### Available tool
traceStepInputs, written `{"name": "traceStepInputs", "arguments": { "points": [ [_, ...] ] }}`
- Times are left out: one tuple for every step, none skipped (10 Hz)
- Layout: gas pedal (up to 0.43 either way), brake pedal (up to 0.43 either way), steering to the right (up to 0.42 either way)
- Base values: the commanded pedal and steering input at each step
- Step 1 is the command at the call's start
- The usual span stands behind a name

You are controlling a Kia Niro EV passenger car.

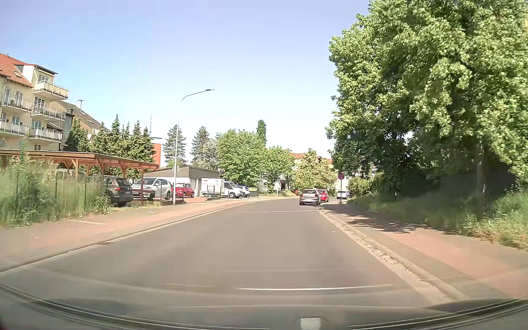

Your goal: Follow the waypoints while adhering to traffic rules and regulations

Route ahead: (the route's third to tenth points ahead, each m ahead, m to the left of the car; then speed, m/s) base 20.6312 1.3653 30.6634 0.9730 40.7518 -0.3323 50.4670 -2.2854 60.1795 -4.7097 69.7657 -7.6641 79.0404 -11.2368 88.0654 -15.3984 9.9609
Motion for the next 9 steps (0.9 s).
{"name": "traceStepInputs", "arguments": {
  "points": [
    [0.087,0.030,-0.015],
    [0.087,0.030,-0.011],
    [0.087,0.030,-0.011],
    [0.087,0.030,-0.011],
    [0.087,0.030,-0.011],
    [0.087,0.030,-0.011],
    [0.087,0.030,-0.011],
    [0.087,0.030,-0.011],
    [0.087,0.030,-0.011]
  ]
}}
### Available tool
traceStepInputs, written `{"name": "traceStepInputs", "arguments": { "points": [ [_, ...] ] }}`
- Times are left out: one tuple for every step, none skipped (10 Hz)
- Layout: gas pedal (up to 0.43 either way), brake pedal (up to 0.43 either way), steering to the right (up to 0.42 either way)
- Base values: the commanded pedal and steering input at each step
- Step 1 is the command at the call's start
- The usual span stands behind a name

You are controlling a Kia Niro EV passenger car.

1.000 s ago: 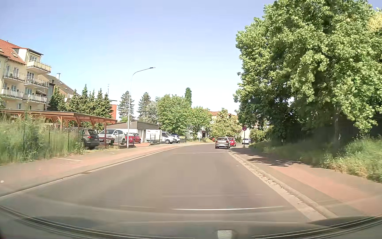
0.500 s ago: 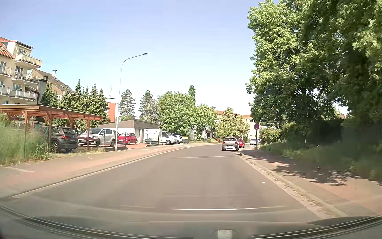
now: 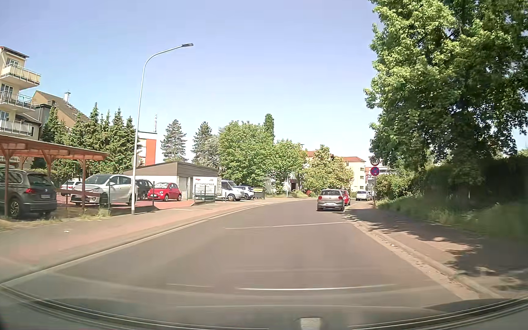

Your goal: Follow the waypoints while adhering to traffic rules and regulations

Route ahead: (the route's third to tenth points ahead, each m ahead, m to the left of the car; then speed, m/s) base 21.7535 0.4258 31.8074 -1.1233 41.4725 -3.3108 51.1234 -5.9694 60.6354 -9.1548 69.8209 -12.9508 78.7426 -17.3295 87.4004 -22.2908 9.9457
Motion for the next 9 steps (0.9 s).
{"name": "traceStepInputs", "arguments": {
  "points": [
    [0.087,0.030,-0.011],
    [0.087,0.030,-0.011],
    [0.079,0.030,-0.011],
    [0.067,0.030,-0.011],
    [0.059,0.030,-0.010],
    [0.059,0.030,-0.008],
    [0.059,0.030,-0.006],
    [0.059,0.030,-0.004],
    [0.059,0.030,-0.001]
  ]
}}
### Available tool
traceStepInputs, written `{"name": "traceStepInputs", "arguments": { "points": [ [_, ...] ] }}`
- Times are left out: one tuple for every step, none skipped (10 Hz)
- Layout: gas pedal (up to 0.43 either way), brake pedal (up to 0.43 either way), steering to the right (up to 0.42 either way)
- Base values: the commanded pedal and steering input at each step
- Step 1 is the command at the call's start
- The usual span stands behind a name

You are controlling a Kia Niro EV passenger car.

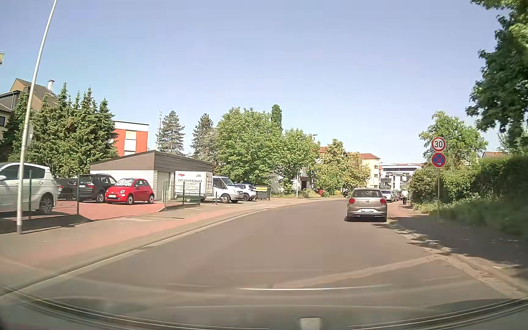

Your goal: Follow the waypoints while adhering to traffic rules and regulations

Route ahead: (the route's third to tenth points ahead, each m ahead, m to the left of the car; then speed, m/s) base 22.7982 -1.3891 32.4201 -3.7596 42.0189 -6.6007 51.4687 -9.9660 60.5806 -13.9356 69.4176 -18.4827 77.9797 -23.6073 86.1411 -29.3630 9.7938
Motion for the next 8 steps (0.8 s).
{"name": "traceStepInputs", "arguments": {
  "points": [
    [0.059,0.030,0.007],
    [0.059,0.030,0.013],
    [0.059,0.030,0.020],
    [0.059,0.030,0.025],
    [0.059,0.030,0.031],
    [0.059,0.030,0.034],
    [0.059,0.030,0.038],
    [0.059,0.030,0.043]
  ]
}}
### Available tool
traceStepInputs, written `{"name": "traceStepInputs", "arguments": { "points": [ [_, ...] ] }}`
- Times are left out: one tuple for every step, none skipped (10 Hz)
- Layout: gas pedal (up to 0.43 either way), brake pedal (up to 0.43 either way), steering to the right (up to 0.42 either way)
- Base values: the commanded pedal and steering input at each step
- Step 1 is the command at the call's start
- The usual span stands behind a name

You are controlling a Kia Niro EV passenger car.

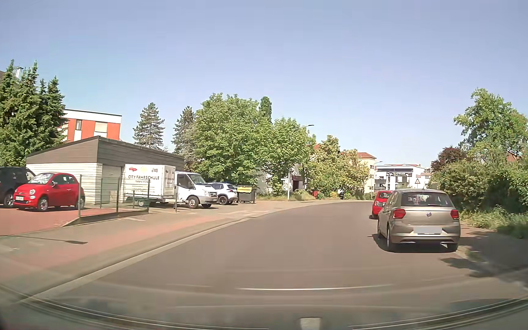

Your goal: Follow the waypoints while adhering to traffic rules and regulations

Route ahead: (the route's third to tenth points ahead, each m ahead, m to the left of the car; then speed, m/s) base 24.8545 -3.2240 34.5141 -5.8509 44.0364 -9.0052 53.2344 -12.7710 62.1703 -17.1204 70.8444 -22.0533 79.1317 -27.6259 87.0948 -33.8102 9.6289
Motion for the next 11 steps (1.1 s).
{"name": "traceStepInputs", "arguments": {
  "points": [
    [0.059,0.030,0.049],
    [0.059,0.030,0.052],
    [0.059,0.030,0.054],
    [0.059,0.030,0.055],
    [0.059,0.030,0.055],
    [0.059,0.030,0.055],
    [0.059,0.030,0.055],
    [0.059,0.030,0.056],
    [0.059,0.030,0.058],
    [0.059,0.030,0.058],
    [0.059,0.030,0.058]
  ]
}}
